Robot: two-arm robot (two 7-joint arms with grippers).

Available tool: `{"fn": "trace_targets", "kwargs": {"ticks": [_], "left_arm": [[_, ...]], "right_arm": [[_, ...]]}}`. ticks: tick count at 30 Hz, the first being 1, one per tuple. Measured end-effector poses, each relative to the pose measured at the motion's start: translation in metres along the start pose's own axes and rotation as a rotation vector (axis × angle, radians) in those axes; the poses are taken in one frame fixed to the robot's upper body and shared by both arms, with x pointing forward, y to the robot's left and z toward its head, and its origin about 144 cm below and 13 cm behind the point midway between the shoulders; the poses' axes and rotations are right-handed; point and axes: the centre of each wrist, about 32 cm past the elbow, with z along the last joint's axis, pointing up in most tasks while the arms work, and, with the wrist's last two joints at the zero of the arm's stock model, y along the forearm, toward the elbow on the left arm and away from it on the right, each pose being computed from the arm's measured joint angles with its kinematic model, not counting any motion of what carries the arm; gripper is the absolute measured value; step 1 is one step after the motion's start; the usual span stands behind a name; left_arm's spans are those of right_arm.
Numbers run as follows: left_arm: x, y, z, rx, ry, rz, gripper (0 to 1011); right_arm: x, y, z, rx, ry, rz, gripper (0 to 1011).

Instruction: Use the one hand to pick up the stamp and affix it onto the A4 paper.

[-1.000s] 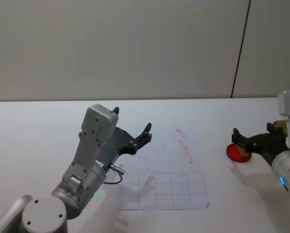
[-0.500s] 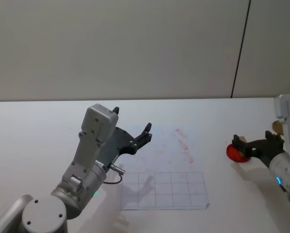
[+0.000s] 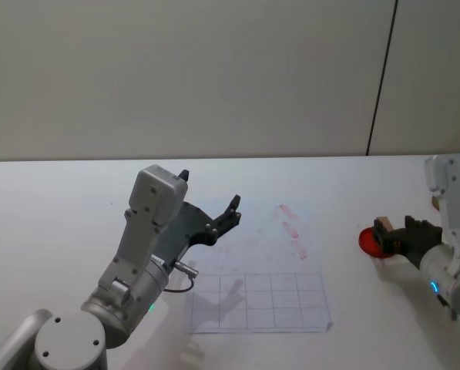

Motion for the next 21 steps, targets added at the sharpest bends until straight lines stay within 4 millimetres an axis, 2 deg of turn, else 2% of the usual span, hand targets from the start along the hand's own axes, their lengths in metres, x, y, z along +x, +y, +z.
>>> {"fn": "trace_targets", "kwargs": {"ticks": [2,3,4,5,12,14,21], "left_arm": [[0.0,0.0,0.0,0.0,0.0,0.0,993],[0.0,0.0,0.0,0.0,0.0,0.0,993],[0.0,0.0,0.0,0.0,0.0,0.0,993],[0.0,0.0,0.0,0.0,0.0,0.0,993],[0.0,0.0,0.0,0.0,0.0,0.0,993],[0.0,0.0,0.0,0.0,0.0,0.0,993],[0.0,0.0,0.0,0.0,0.0,0.0,993]], "right_arm": [[-0.0004,0.0019,-0.0004,-0.006,0.0,0.001,538],[-0.0006,0.0025,-0.0004,-0.008,0.0,0.002,538],[-0.0007,0.0034,-0.0003,-0.01,0.0,0.002,480],[-0.0008,0.0038,-0.0004,-0.011,0.0,0.002,480],[-0.0017,0.0074,0.0002,-0.023,-0.002,0.004,229],[-0.0018,0.0083,0.0004,-0.027,-0.003,0.003,201],[-0.0027,0.0107,0.0019,-0.043,-0.009,0.0,197]]}}
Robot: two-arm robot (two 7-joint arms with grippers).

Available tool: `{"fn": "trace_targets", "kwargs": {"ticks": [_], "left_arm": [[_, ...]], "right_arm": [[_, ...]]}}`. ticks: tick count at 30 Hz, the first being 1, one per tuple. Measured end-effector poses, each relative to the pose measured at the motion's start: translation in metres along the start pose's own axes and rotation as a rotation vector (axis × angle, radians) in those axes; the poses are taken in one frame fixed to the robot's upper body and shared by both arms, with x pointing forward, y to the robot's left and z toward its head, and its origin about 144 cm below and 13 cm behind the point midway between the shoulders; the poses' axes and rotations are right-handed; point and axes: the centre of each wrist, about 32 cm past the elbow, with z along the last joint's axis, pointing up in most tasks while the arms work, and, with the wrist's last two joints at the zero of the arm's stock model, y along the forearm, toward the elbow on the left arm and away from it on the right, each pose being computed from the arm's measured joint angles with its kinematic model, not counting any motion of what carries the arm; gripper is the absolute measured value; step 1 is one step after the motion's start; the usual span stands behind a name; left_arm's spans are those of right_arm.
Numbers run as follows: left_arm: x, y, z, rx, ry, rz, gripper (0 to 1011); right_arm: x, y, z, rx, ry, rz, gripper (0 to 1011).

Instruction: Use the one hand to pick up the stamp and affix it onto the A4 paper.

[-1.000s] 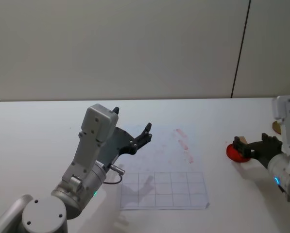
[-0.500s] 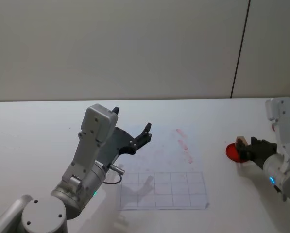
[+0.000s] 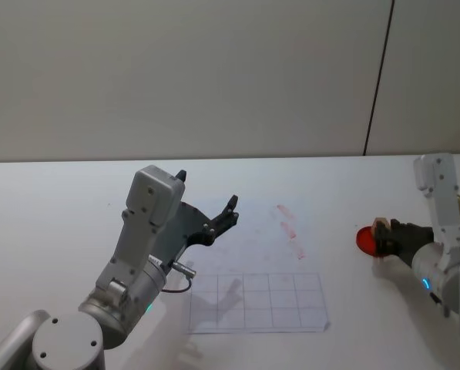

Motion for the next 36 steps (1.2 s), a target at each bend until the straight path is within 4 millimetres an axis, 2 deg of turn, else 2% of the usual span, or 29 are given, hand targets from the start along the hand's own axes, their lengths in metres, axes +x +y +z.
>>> {"fn": "trace_targets", "kwargs": {"ticks": [20,29,36], "left_arm": [[0.0,0.0,0.0,0.0,0.0,0.0,993],[0.0,0.0,0.0,0.0,0.0,0.0,993],[0.0,0.0,0.0,0.0,0.0,0.0,993]], "right_arm": [[0.0,0.002,0.006,-0.017,-0.009,-0.006,197],[-0.002,-0.005,0.021,0.055,-0.027,-0.005,197],[-0.008,-0.016,0.043,0.151,-0.053,0.016,197]]}}
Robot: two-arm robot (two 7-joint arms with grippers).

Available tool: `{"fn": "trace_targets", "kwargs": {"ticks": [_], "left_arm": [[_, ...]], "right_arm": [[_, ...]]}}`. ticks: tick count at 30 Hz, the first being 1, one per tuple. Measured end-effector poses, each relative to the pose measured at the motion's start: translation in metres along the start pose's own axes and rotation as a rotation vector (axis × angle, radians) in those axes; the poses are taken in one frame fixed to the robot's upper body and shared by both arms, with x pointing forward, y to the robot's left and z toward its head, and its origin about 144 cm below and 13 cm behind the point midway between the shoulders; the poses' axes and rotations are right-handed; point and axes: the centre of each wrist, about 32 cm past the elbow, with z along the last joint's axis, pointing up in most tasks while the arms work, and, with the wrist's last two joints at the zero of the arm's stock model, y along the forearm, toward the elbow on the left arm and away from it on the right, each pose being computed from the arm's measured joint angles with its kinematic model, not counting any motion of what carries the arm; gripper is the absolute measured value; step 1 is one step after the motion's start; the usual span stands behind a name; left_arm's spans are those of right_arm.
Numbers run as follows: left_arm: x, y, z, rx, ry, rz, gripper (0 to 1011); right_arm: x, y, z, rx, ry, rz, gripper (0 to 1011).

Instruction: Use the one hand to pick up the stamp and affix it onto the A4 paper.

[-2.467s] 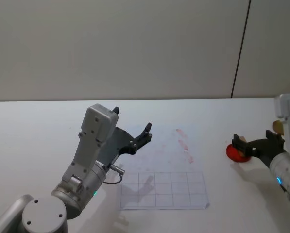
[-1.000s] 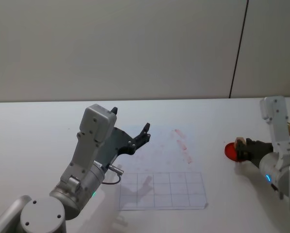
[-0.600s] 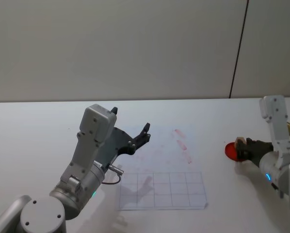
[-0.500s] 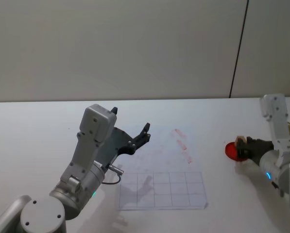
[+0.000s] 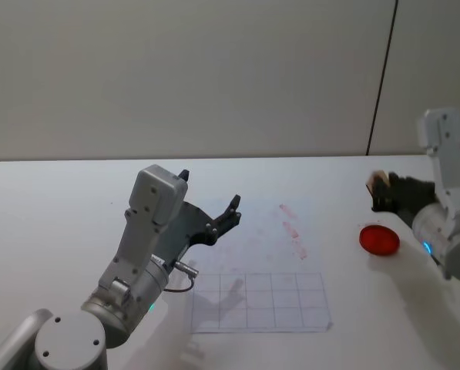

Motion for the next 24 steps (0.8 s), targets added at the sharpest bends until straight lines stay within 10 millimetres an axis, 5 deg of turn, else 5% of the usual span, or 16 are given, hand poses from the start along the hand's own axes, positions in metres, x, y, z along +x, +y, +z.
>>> {"fn": "trace_targets", "kwargs": {"ticks": [9,24], "left_arm": [[0.0,0.0,0.0,0.0,0.0,0.0,993],[0.0,0.0,0.0,0.0,0.0,0.0,993]], "right_arm": [[-0.014,-0.005,0.021,0.06,-0.019,0.071,197],[-0.042,0.005,0.021,-0.028,-0.028,0.19,197]]}}
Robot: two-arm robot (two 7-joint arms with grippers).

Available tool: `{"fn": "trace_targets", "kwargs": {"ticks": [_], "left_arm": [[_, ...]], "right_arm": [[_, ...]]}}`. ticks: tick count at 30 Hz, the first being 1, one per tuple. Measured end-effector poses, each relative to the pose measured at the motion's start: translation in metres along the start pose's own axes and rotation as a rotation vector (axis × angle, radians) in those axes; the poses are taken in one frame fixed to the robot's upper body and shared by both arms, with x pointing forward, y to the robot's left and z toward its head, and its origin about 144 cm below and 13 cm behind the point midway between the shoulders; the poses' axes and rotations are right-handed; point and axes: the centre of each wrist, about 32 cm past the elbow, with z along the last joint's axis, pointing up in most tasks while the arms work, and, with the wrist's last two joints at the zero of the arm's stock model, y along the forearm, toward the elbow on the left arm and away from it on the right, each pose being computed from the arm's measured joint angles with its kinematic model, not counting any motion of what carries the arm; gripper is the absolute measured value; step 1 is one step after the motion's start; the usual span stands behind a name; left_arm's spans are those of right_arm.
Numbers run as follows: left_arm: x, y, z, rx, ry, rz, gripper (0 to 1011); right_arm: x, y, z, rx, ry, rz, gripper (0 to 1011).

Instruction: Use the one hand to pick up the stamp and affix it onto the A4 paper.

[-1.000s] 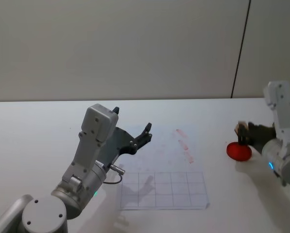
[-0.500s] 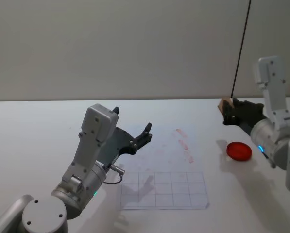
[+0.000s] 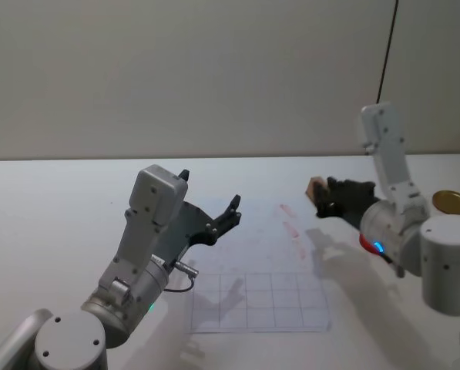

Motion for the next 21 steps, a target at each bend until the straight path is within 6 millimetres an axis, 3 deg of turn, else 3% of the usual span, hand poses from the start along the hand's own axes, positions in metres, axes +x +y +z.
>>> {"fn": "trace_targets", "kwargs": {"ticks": [21], "left_arm": [[0.0,0.0,0.0,0.0,0.0,0.0,993]], "right_arm": [[-0.019,0.034,-0.014,-0.097,-0.009,0.056,197]]}}
